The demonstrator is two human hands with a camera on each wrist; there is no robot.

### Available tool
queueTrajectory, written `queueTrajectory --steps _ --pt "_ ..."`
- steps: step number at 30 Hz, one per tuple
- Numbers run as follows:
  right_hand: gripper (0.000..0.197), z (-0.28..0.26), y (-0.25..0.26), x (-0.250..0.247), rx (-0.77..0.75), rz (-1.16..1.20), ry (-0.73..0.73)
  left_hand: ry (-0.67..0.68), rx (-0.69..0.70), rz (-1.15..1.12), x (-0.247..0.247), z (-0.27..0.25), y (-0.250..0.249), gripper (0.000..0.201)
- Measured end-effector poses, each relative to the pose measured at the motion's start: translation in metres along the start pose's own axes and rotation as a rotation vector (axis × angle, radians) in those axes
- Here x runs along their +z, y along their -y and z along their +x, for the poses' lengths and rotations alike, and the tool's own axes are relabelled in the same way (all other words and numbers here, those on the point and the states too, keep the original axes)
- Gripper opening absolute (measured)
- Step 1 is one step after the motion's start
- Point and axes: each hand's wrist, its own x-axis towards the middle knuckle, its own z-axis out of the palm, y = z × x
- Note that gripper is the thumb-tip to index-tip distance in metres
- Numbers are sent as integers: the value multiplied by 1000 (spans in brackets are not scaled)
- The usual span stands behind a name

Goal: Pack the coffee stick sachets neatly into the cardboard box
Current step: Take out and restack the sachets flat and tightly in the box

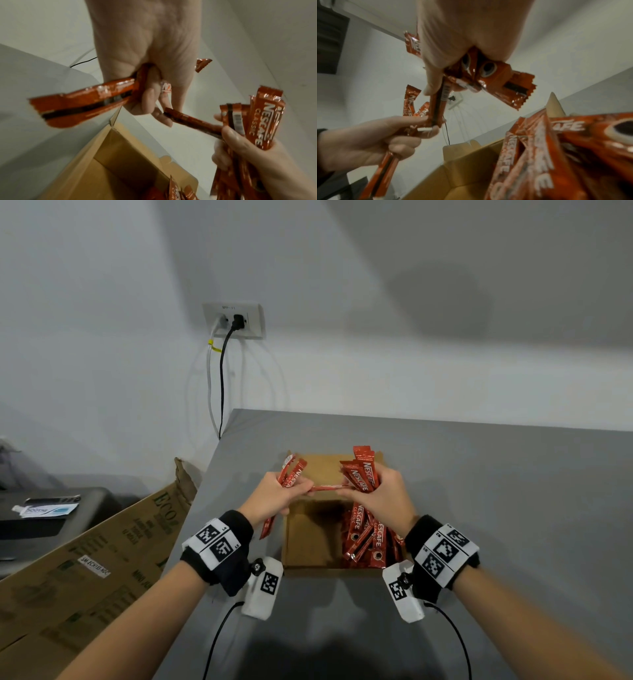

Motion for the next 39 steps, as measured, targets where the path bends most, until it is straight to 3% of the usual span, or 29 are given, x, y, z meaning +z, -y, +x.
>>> queueTrajectory --steps 4,7,11,16,20,23,26,29,31,36,39 --pt "35 -5 -5 -4 47 44 33 -202 106 -65 0 2 1 13" --pt "24 -4 -6 -5 86 72 -48 -341 199 -103 2 2 1 20" --pt "14 1 -3 -2 26 28 -132 -424 191 -62 1 5 4 11" --pt "16 12 2 2 16 -39 -139 -394 269 53 -2 4 0 9" --pt "25 18 16 15 -6 -56 20 -223 353 236 -2 3 -17 10" --pt "30 23 17 28 -4 -131 8 -249 375 79 6 2 -30 14" --pt "37 27 15 33 34 -136 -78 -368 297 -64 9 4 -20 11" --pt "30 23 13 31 79 -129 -137 -228 151 -39 8 5 -2 15" --pt "17 16 15 32 107 -39 -133 -188 166 14 9 4 3 8" --pt "19 1 12 31 126 70 -88 -184 193 151 13 9 7 11" --pt "14 0 -2 17 155 58 -139 -111 228 553 9 14 7 3"
